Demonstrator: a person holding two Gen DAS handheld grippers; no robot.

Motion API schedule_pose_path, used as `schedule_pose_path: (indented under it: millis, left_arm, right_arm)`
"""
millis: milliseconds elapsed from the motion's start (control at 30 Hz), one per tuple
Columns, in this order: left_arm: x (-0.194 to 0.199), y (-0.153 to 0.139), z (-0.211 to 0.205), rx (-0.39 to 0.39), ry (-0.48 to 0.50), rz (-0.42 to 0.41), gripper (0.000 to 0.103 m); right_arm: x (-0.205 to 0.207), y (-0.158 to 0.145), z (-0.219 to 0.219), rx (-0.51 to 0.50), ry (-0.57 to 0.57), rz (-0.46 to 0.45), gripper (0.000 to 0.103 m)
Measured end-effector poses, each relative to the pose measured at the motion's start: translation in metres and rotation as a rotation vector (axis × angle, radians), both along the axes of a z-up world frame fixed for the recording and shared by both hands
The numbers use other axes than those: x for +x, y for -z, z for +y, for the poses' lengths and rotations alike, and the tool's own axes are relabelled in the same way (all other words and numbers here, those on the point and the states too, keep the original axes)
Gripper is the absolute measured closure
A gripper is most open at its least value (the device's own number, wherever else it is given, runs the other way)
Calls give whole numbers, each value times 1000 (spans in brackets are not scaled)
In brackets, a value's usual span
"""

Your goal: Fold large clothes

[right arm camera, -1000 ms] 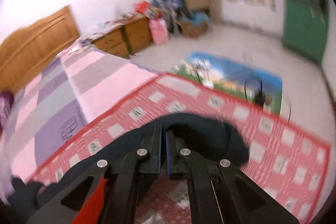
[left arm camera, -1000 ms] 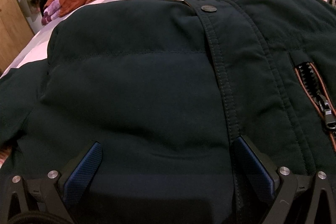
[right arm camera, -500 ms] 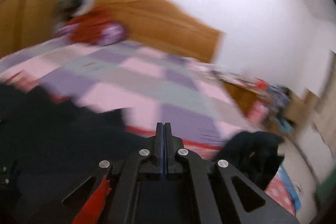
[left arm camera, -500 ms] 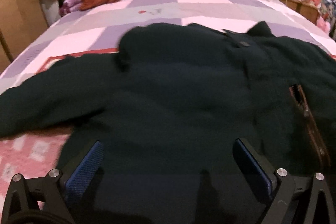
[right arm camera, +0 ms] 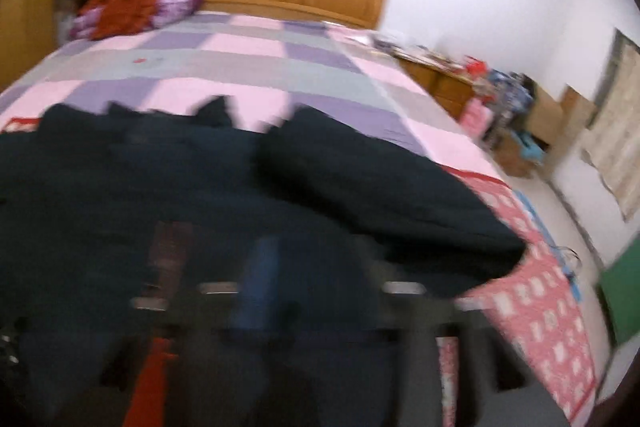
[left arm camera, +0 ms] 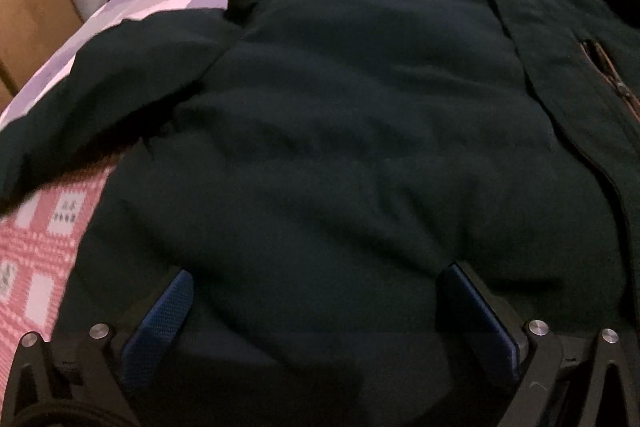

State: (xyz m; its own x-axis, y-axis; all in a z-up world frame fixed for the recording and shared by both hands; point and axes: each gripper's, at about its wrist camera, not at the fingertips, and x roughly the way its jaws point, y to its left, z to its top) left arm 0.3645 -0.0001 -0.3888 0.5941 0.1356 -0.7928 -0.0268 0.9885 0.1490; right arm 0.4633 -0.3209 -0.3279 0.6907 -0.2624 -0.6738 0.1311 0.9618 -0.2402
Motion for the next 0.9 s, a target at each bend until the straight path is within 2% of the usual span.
schedule_pose_path:
  millis: [33,133,300,400,533,600,700,767,800,833,900]
  left_arm:
    - [0,1,0,-4,-5,-2,0]
    - [0,4,0,-9,-12,-8,0]
    - [-1,5,0,-14,-13,0,0]
    - [-3,6,-2,-7,-13,1,0]
    - [-2,6,-2,-4,-14,1,0]
    - [-2,6,-3,-5,-15,1,0]
    - [-2,7,-3,-2,-16,-2,0]
    - [-1,7,-4,3,-16,-4,0]
    - [-1,7,-4,3,-16,-5,0]
    - [-1,7,-4,1,-16,-5,0]
    - [-2,7,-5,2,-16,-5,0]
  right_arm:
    - [-3,-2,-13,-4,15,-6,22]
    - [1,-1,-38,-29,23,-3,22]
    - [19,12,-25,-140,-6,17,17]
    - [31,19,-15,-210,-63,-17,17]
    - [64,28,-7,-263,-116,-40,17]
    - [84,34,-7,-291,-122,-13,17]
    - [116,51,-18,-190,-161,124,17]
    - [125,55,-22,-164,-180,144,18]
    - [126,53,-24,-141,-193,134,37]
    - [126,48,-27,-122,-191,125,63]
    - [123,36,-34,-38,-174,87,74]
